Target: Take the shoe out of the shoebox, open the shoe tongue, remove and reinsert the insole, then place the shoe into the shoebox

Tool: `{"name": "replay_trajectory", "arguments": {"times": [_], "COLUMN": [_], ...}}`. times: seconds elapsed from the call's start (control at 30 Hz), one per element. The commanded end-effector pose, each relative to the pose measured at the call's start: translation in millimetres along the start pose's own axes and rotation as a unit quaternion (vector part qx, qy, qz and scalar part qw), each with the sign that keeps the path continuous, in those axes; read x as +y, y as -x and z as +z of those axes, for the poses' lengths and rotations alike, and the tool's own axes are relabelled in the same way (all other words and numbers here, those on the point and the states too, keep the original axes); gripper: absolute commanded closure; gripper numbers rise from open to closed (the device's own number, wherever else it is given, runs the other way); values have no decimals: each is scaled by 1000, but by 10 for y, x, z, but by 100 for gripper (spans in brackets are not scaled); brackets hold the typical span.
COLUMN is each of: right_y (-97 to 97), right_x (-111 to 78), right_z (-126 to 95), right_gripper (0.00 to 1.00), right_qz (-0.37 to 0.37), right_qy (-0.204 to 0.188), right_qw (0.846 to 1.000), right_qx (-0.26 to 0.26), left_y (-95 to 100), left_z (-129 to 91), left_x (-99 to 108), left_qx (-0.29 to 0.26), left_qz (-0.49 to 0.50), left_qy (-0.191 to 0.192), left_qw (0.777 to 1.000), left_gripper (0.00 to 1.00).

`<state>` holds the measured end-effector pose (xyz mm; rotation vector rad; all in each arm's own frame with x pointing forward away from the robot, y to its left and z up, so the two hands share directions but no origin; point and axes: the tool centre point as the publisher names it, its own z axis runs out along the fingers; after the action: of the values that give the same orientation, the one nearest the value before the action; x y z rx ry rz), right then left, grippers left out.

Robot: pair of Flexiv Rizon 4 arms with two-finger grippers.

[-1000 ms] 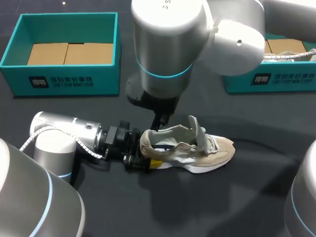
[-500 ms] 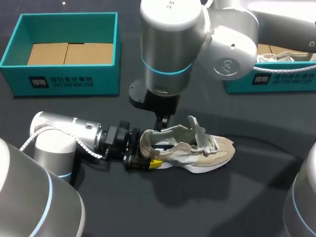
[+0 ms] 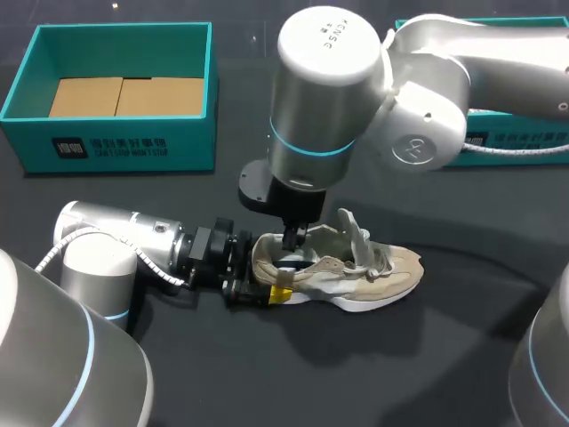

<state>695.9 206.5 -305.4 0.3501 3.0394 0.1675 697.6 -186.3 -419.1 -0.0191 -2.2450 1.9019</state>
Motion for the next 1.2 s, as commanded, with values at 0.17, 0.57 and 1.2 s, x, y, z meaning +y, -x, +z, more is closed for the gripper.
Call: {"name": "replay_trajectory", "arguments": {"times": [0.17,0.57,1.2], "right_y": [136,201,106], "right_x": [-116,-208,-513], "right_z": [297,644,741], "right_gripper": [100,100,100], "right_qz": [-2,-21,25], "right_qy": [7,9,-9], "right_qw": [1000,999,1000], "right_qx": [21,30,0], "left_y": [-11,-11,-11], "left_z": [-10,-10,-10], "left_x": [25,25,25], "left_qx": [-1,-1,-1], "left_qz": [0,0,0], "left_qy": [-1,-1,-1], "left_qw": [1000,1000,1000], "left_gripper": [100,100,100]}}
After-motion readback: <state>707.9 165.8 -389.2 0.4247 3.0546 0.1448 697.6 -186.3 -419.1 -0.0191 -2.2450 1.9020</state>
